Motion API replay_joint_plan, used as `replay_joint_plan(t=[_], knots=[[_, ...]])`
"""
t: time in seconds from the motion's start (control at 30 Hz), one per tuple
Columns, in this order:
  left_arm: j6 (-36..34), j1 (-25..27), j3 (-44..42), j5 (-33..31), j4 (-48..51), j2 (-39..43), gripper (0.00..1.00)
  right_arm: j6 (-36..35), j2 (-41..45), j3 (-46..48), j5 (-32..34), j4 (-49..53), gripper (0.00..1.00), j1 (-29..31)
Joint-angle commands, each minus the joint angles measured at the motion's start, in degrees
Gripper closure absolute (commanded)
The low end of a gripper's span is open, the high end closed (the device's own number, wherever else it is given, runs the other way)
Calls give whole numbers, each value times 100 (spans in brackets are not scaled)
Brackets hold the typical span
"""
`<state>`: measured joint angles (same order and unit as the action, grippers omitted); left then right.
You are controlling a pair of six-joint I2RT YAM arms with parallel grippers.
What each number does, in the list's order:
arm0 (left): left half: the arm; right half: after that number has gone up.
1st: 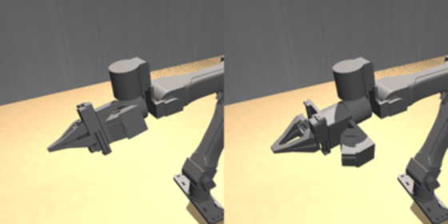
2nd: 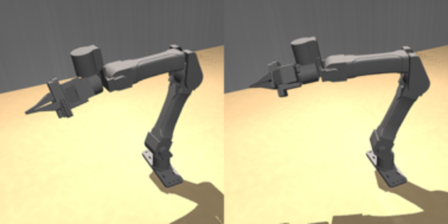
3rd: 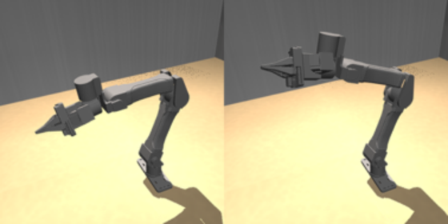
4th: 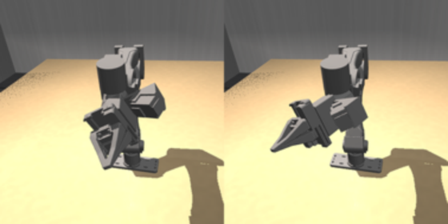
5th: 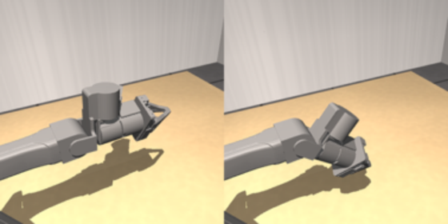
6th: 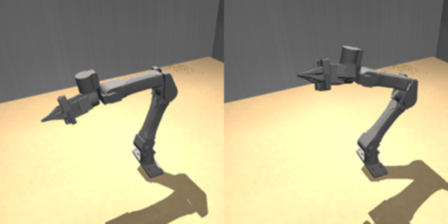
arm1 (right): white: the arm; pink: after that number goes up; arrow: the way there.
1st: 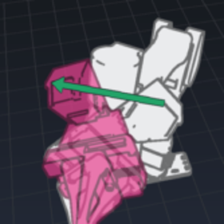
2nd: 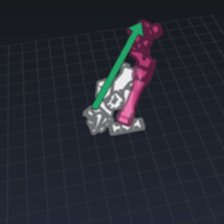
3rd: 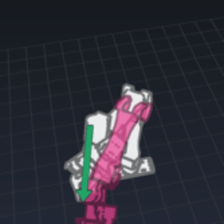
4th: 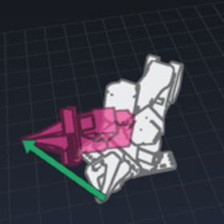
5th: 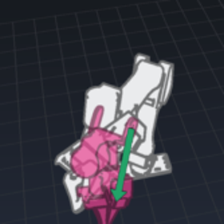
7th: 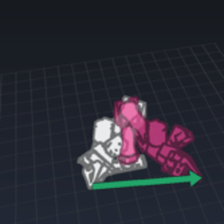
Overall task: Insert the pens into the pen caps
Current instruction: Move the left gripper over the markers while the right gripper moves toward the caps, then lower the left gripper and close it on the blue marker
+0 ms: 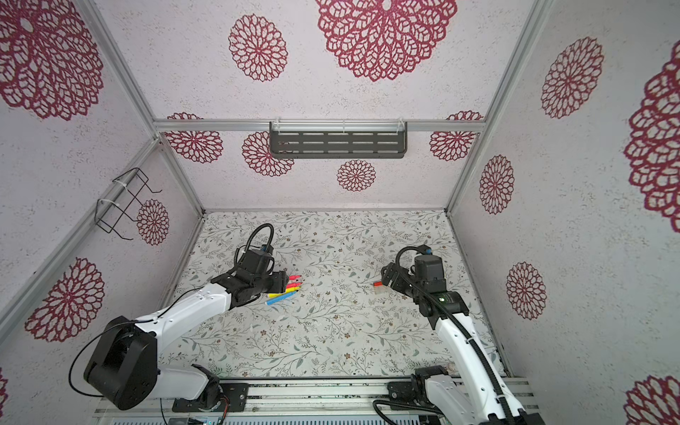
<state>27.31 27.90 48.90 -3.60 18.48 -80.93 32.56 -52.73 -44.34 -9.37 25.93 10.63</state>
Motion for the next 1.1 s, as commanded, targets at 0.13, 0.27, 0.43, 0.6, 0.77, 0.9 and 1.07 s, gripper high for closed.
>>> replay_joint_plan(t=[0.13,0.27,0.43,0.6,0.77,0.9,1.07], knots=[[2,223,97,27,349,-41,41,-116,125,148,-378,-160,7,59],[86,265,-41,137,330,-64,41,-129,88,351,-502,-347,7,138],[36,262,-151,121,321,-116,42,-148,89,503,-692,-529,8,294],[-7,265,-95,-86,506,-334,43,-158,81,583,-708,-613,8,351],[-8,260,74,-148,701,-621,47,-178,-50,593,-782,-756,9,472],[-48,264,58,-101,673,-674,47,-165,-126,597,-737,-787,11,516],[-145,253,71,-176,649,-774,46,-66,-164,702,-765,-982,11,536]])
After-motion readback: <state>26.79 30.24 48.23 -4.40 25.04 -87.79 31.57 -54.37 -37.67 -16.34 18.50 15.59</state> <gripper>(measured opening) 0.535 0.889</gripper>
